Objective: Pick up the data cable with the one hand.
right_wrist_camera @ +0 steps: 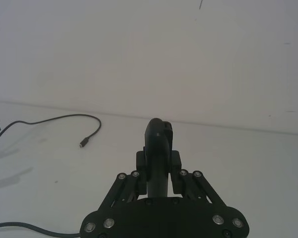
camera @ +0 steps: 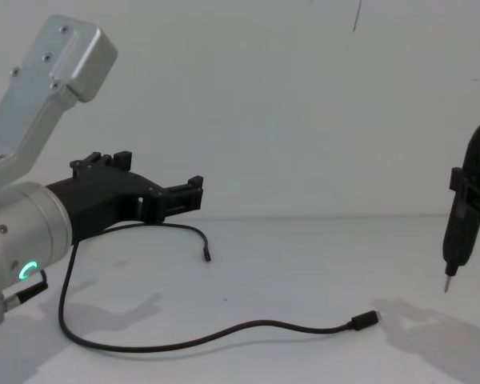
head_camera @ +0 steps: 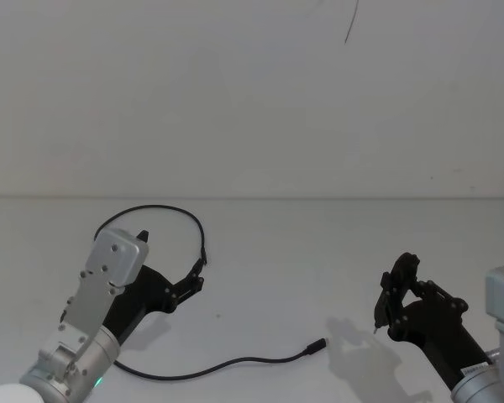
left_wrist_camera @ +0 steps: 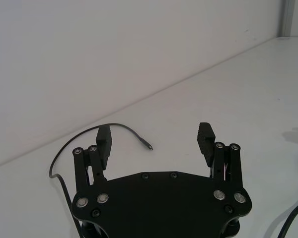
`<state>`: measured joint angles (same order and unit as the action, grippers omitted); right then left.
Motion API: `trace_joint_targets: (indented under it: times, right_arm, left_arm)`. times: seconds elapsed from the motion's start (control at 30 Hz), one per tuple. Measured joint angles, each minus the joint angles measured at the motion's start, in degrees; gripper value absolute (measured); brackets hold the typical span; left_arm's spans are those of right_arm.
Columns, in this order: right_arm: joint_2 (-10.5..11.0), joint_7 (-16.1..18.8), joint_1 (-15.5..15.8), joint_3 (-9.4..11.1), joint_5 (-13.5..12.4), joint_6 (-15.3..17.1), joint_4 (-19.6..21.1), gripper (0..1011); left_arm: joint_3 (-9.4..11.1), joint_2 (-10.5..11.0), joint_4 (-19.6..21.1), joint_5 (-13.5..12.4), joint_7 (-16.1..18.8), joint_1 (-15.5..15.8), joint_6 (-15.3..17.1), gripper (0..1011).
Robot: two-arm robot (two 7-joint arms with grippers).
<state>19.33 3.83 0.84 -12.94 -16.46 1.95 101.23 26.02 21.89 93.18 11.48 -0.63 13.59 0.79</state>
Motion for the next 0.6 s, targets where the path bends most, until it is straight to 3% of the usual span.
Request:
trace_joint_targets:
  times: [0.6]
  right_arm:
    - [0.0, 0.0, 0.0, 0.0, 0.0, 0.0, 0.0, 263]
  left_arm:
    - [0.2, 0.0, 0.1, 0.1, -0.9, 0.0, 0.4, 1001]
